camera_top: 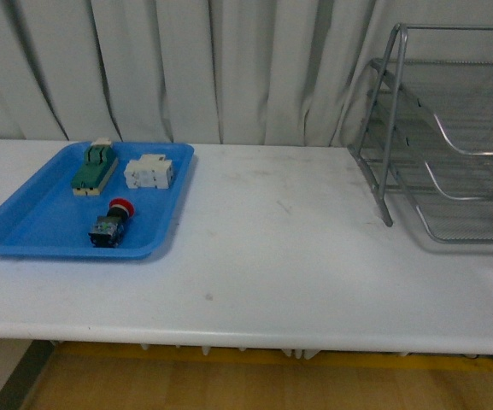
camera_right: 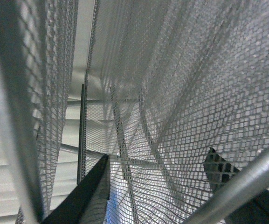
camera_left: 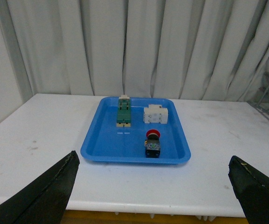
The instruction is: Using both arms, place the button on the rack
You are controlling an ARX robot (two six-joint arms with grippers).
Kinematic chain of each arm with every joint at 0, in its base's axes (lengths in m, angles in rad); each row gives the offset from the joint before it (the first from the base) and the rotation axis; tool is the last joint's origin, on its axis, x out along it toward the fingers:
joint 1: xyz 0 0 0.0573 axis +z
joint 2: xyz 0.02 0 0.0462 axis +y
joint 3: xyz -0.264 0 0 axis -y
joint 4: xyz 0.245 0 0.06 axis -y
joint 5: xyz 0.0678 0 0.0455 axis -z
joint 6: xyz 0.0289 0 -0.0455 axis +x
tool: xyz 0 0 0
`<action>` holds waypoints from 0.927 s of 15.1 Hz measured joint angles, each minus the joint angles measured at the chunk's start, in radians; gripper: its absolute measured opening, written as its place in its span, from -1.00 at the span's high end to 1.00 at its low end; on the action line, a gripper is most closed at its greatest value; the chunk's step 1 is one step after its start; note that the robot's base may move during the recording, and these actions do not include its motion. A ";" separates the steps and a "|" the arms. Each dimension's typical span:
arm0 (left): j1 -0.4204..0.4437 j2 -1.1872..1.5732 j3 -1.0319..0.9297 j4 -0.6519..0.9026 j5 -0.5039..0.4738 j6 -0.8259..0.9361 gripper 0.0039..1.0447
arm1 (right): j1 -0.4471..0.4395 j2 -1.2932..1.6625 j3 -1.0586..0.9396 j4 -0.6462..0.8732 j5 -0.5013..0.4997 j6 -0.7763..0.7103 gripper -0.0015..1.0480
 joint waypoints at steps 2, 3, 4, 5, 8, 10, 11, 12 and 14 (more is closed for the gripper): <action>0.000 0.000 0.000 0.000 0.000 0.000 -0.88 | 0.000 0.000 -0.001 0.028 0.000 0.001 0.17; 0.000 0.000 0.000 0.000 0.000 0.000 -0.88 | -0.003 0.000 -0.019 0.046 -0.001 0.001 0.48; 0.000 0.000 0.000 0.000 0.000 0.000 -0.88 | -0.009 0.000 -0.039 0.059 -0.002 0.002 0.72; 0.000 0.000 0.000 0.000 0.000 0.000 -0.88 | -0.023 0.001 -0.055 0.067 -0.014 0.089 0.89; 0.000 0.000 0.000 0.000 0.000 0.000 -0.88 | -0.049 0.000 -0.124 0.158 -0.040 0.141 0.93; 0.000 0.000 0.000 0.000 0.000 0.000 -0.88 | -0.063 -0.011 -0.177 0.212 -0.042 0.136 0.93; 0.000 0.000 0.000 0.000 0.000 0.000 -0.88 | -0.071 -0.024 -0.213 0.241 -0.043 0.135 0.93; 0.000 0.000 0.000 0.000 0.000 0.000 -0.88 | -0.077 -0.036 -0.240 0.247 -0.050 0.131 0.93; 0.000 0.000 0.000 0.000 0.000 0.000 -0.88 | -0.096 -0.077 -0.306 0.246 -0.066 0.122 0.93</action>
